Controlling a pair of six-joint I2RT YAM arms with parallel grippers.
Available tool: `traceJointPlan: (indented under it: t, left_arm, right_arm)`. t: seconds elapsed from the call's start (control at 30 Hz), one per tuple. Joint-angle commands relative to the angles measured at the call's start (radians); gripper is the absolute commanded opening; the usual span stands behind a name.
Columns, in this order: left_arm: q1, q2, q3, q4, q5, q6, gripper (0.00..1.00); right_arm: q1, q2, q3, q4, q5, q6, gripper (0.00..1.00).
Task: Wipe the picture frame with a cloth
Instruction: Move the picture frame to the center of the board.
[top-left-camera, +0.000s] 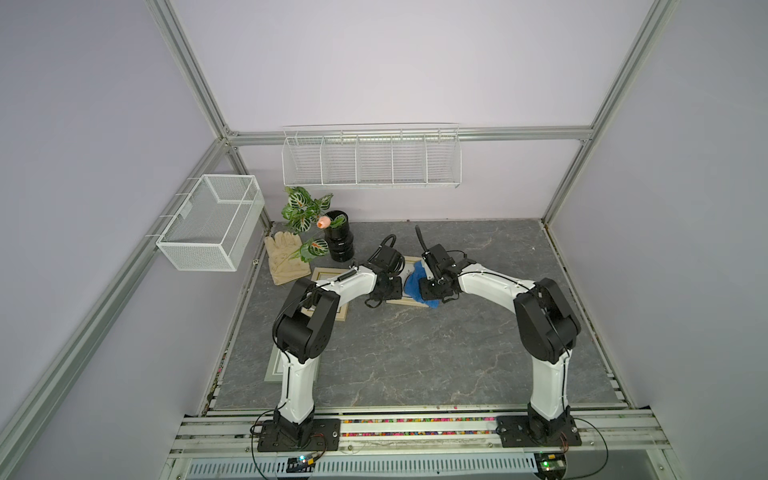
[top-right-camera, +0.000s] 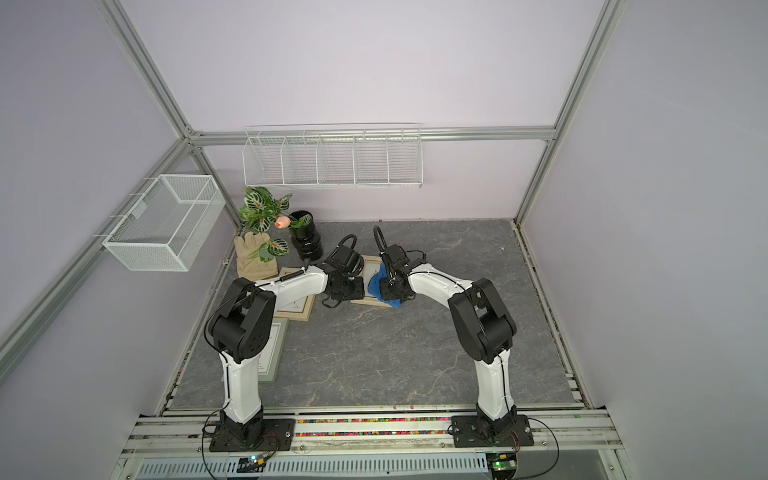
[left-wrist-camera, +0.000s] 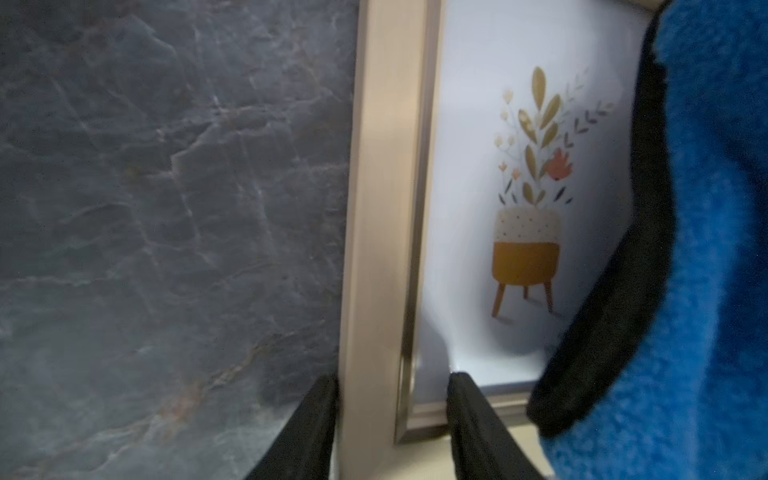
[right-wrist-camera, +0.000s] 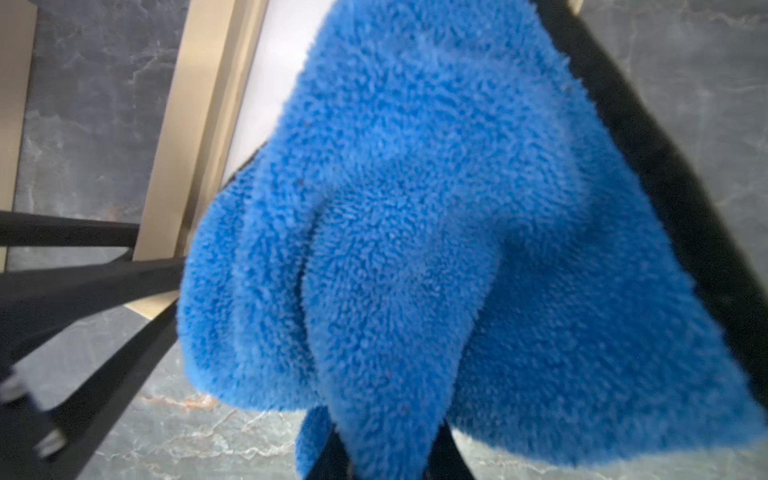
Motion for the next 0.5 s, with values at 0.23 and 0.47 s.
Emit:
traceJointPlan:
  t: [0.23,0.47]
  left_arm:
    - [-0.097,-0.064,-0.178,0.060,0.007,-0.035,0.36]
    - [-0.100,-0.099,-0.260,0.093,-0.002,-0.043,0.34]
  right_arm:
    - [0.068,-0.203,-0.271,-0.087,-0.004,0.090,0.12]
    - [0.054,-0.243,-0.159,-0.167,0.086,0.024,0.14]
